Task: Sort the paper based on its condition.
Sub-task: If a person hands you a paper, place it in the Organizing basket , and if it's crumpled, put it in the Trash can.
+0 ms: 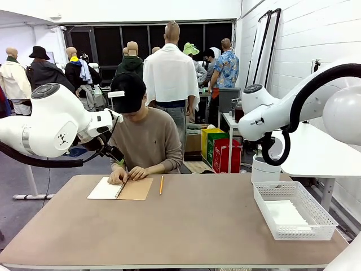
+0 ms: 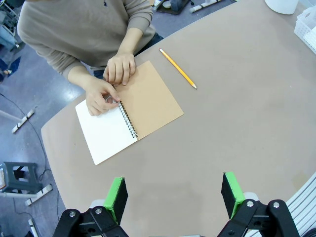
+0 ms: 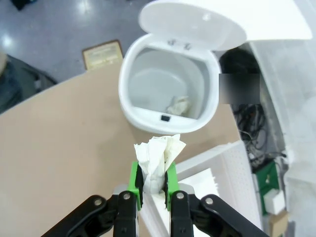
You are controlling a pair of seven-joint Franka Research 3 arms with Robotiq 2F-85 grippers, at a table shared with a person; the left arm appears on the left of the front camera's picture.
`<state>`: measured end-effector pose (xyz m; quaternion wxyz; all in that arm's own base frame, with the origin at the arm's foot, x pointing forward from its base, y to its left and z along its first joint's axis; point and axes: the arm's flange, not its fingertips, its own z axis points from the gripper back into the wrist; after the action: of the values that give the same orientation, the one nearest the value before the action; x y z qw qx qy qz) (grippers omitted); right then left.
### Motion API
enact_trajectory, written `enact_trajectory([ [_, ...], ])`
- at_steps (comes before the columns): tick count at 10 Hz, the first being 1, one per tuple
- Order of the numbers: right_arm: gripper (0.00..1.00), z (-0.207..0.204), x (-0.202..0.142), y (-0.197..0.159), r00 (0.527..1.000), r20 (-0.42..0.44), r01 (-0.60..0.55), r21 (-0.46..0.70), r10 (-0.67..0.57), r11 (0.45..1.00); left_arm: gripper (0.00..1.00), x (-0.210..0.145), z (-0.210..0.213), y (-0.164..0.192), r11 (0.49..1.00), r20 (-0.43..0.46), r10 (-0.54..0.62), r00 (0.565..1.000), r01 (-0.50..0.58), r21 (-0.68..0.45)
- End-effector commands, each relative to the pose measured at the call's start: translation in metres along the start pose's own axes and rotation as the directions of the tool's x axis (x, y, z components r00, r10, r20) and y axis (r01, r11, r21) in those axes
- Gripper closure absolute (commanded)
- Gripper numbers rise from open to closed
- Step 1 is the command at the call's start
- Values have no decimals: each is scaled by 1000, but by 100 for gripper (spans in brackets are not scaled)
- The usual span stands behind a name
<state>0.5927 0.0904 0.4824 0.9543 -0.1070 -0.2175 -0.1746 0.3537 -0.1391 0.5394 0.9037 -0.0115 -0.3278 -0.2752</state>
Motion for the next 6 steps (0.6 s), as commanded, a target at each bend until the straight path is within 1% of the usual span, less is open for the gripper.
enact_trajectory([
  [1,77,-10,16,2,999,24,50,-52,-49,997,0,-1,0,1,1000,0,1,1000,-1,-2],
  [3,77,-25,30,-7,998,11,66,-60,-66,996,0,-1,0,1,1000,0,1,1000,-1,-2],
  [6,77,-48,39,-14,998,-10,65,-57,-66,996,0,-1,0,1,1000,0,1,1000,-1,-2],
])
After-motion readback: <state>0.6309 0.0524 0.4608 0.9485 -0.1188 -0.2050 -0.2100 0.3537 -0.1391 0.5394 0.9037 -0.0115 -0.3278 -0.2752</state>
